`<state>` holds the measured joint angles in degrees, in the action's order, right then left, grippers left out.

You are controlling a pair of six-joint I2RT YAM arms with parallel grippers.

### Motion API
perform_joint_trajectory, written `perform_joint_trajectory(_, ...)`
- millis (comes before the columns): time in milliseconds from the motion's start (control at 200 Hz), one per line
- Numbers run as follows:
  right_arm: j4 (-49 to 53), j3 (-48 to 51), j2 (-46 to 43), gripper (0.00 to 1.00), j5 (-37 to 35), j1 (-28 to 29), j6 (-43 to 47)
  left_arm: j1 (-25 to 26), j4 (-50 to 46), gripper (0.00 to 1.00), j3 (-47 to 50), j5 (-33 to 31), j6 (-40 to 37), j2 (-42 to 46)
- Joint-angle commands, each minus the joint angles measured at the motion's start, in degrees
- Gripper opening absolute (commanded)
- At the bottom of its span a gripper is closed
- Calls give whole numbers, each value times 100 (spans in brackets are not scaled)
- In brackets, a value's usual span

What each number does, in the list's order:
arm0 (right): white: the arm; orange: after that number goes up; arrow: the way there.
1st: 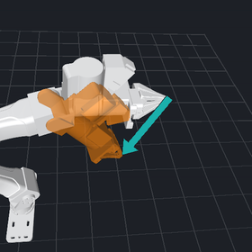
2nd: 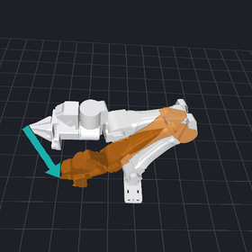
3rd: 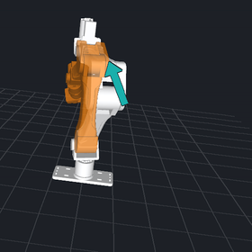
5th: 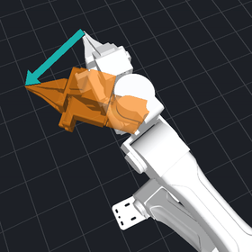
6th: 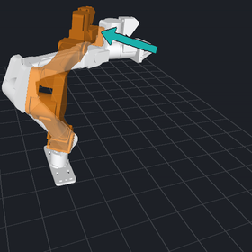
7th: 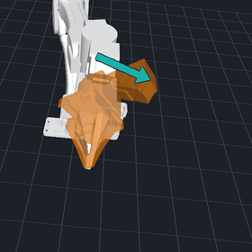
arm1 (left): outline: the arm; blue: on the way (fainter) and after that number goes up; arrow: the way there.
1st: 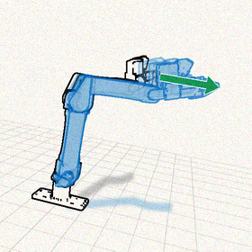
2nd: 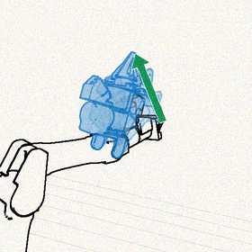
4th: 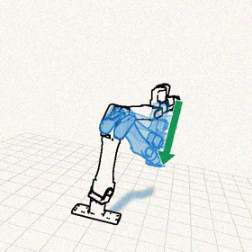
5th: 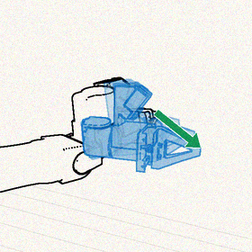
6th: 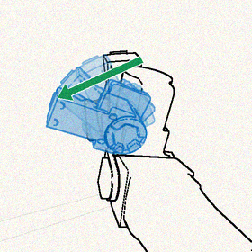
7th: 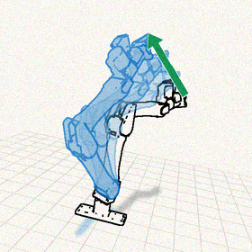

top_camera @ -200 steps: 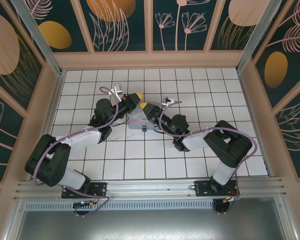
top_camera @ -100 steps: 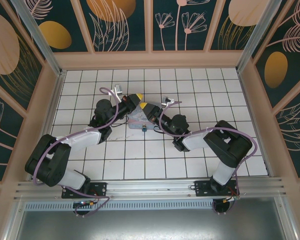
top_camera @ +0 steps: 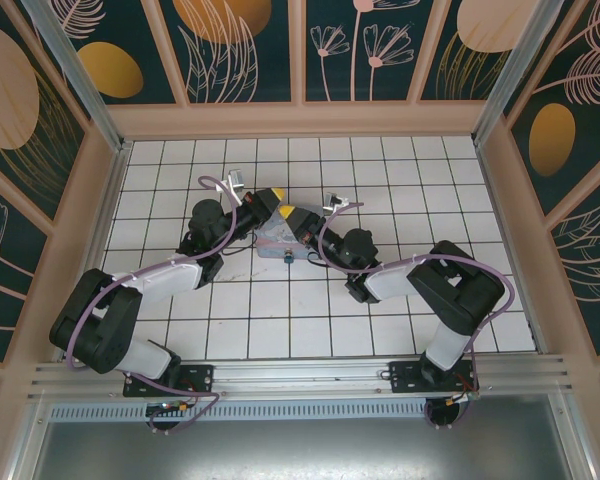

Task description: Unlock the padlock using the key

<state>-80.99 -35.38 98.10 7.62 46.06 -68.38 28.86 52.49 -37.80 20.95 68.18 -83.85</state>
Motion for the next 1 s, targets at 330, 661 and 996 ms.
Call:
perform_joint_trajectory(330, -438, 174, -99, 31, 33, -114, 4, -21, 16, 0, -39, 23, -164, 74)
perform_joint_trajectory(661, -229, -160, 39, 31, 273, -124, 26, -21, 24, 0, -31, 23, -162, 78)
perform_joint_trajectory(996, -260, -222, 138, 26, 372, -89, 7, -23, 7, 0, -52, 31, -171, 62)
